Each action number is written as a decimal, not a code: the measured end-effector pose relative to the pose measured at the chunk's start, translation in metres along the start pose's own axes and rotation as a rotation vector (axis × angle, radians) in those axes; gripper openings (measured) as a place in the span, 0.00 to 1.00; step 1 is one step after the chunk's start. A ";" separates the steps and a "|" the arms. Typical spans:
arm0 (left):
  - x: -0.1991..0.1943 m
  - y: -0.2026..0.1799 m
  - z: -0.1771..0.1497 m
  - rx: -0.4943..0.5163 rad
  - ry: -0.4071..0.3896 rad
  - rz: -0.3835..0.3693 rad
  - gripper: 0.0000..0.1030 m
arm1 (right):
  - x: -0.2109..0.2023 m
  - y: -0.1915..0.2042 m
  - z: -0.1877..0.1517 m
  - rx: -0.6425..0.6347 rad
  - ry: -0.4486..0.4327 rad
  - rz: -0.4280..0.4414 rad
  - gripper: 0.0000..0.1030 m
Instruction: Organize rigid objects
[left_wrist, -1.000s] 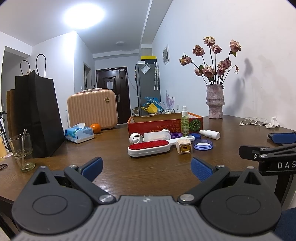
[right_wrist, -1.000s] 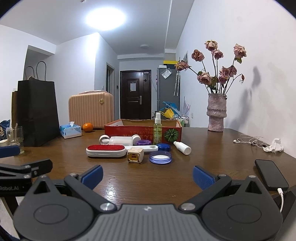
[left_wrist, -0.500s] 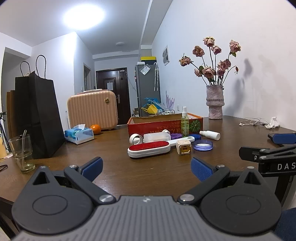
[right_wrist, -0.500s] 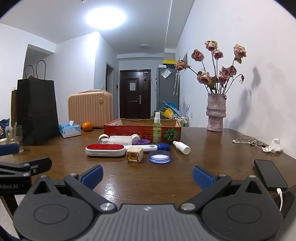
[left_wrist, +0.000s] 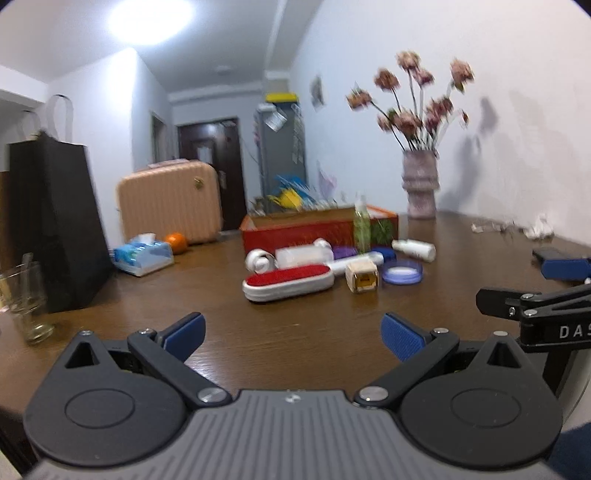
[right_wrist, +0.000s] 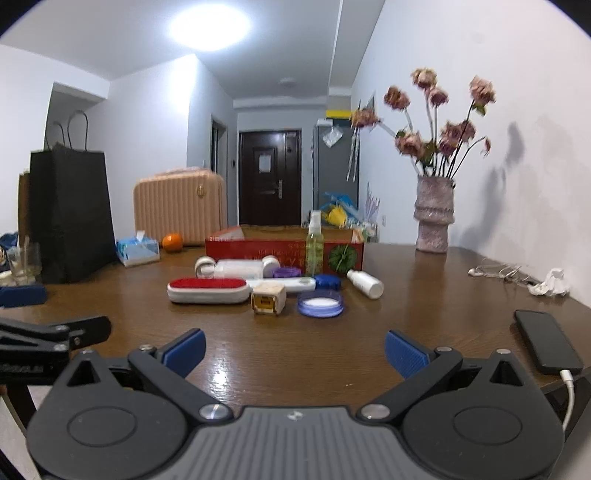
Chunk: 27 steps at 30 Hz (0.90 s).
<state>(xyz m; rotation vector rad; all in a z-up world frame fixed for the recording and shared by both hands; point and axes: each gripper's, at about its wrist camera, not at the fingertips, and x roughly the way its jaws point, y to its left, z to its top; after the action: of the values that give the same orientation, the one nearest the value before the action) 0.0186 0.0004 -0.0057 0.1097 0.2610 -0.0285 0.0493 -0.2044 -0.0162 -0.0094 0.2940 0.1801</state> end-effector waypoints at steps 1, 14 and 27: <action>0.009 0.002 0.002 0.011 0.016 -0.015 1.00 | 0.006 -0.002 0.001 0.007 0.001 -0.001 1.00; 0.112 0.022 0.015 -0.008 0.110 -0.044 1.00 | 0.100 -0.038 0.027 0.090 0.113 0.082 1.00; 0.203 -0.029 0.058 -0.036 0.210 -0.198 0.82 | 0.190 -0.089 0.060 0.127 0.191 0.042 0.88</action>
<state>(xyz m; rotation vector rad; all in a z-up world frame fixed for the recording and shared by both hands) 0.2281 -0.0378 -0.0056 0.0501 0.4815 -0.2093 0.2611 -0.2565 -0.0153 0.1063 0.4959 0.2027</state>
